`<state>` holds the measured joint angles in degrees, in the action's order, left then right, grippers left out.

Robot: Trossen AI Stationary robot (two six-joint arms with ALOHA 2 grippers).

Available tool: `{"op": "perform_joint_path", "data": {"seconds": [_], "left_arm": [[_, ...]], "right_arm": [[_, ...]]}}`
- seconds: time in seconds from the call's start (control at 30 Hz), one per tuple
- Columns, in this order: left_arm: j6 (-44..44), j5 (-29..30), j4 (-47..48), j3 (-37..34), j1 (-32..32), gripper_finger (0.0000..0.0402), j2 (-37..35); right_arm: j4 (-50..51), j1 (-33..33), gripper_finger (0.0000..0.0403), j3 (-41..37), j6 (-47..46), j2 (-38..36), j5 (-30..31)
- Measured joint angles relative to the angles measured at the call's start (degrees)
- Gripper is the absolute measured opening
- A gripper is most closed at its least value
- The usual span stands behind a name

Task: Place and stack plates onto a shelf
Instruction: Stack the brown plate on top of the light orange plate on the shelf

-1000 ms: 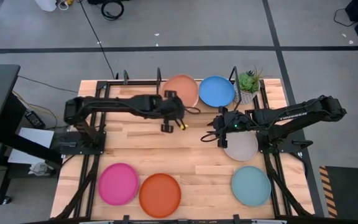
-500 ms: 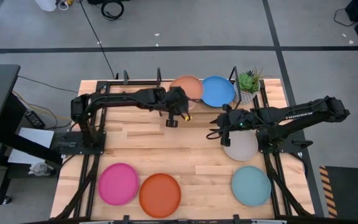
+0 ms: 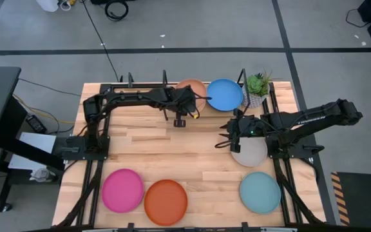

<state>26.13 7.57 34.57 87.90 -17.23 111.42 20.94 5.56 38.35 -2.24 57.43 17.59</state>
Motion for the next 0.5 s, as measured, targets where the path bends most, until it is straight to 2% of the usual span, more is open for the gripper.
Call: {"op": "perform_joint_path", "data": {"seconds": [0.27,0.5], "left_arm": [[-1.9,0.0,0.5,0.0,-0.1,0.0026,0.0],[-2.5,0.0,-2.1,0.0,0.0,0.0111,0.0]], "right_arm": [[0.1,0.5,0.0142,0.0,-1.1,-0.1,0.4],[0.1,1.6,0.0142,0.0,-1.2,-0.1,0.5]]}}
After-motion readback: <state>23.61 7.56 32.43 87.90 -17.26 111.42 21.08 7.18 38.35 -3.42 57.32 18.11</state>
